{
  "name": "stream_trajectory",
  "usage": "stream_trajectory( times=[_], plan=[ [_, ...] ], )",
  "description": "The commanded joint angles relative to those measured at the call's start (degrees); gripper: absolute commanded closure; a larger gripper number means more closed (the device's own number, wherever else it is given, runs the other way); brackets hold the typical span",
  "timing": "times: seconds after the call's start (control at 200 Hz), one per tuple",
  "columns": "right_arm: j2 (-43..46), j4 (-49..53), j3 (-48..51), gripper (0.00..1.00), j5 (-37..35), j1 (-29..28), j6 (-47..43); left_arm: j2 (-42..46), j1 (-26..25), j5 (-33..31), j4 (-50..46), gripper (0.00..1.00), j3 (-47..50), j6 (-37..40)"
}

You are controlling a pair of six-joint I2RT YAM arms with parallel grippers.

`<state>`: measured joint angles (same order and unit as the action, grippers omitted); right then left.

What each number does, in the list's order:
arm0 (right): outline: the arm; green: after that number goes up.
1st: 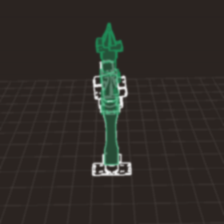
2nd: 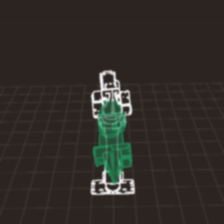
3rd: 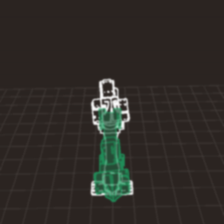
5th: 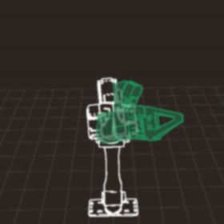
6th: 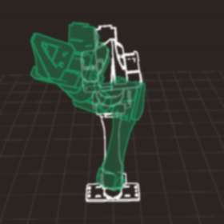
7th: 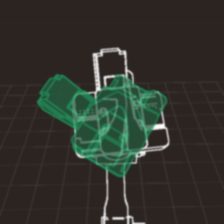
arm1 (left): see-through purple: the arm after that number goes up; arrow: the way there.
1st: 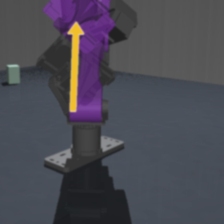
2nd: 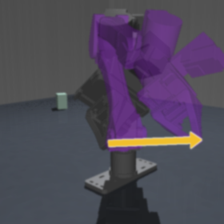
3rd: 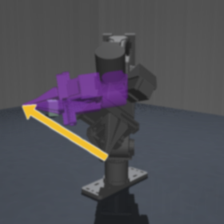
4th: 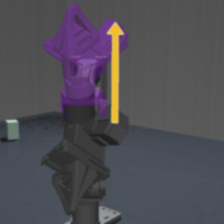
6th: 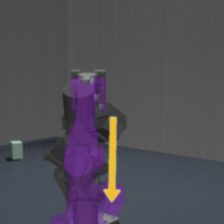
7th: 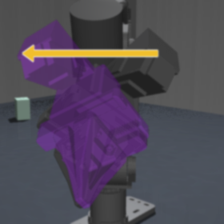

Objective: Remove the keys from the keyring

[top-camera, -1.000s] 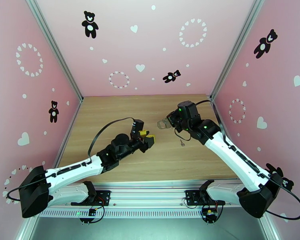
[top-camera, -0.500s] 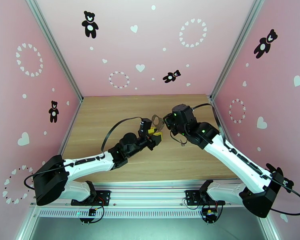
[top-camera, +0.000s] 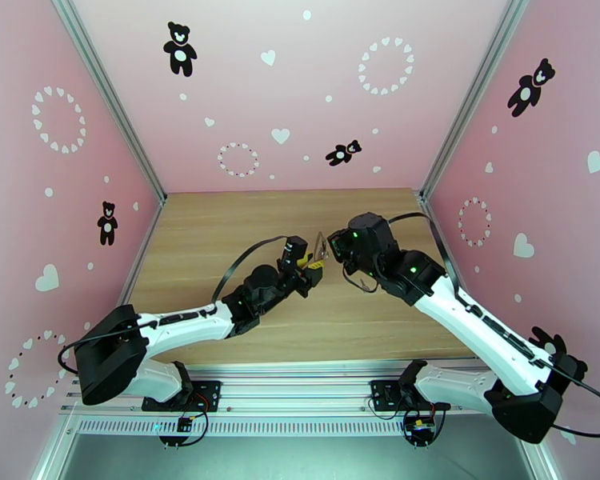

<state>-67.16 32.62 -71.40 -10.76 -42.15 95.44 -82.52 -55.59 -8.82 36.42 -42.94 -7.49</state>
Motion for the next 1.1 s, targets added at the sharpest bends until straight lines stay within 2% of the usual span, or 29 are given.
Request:
stream_trajectory(
  times=[0.0,0.315,0.591,0.966,1.096],
  plan=[
    [1.82,-2.29,1.07,1.0,0.32,-0.4,0.76,-1.54,0.35,-1.72,1.22,0.58,-2.3,1.71],
    [1.9,-3.29,1.23,1.0,1.62,-0.42,0.99,-3.44,0.62,-0.59,0.01,0.61,-5.79,4.22],
    [3.67,-2.83,2.85,1.0,0.57,-0.39,1.06,-3.02,0.88,-0.71,-0.79,0.72,-5.58,6.39],
    [3.38,-3.49,3.09,1.0,1.67,-0.41,0.89,-2.16,1.98,0.46,-1.74,0.75,-4.96,8.01],
    [3.25,-3.77,3.35,1.0,1.8,-0.39,0.89,-2.31,2.16,2.48,-2.34,0.73,-5.81,9.04]
  ],
)
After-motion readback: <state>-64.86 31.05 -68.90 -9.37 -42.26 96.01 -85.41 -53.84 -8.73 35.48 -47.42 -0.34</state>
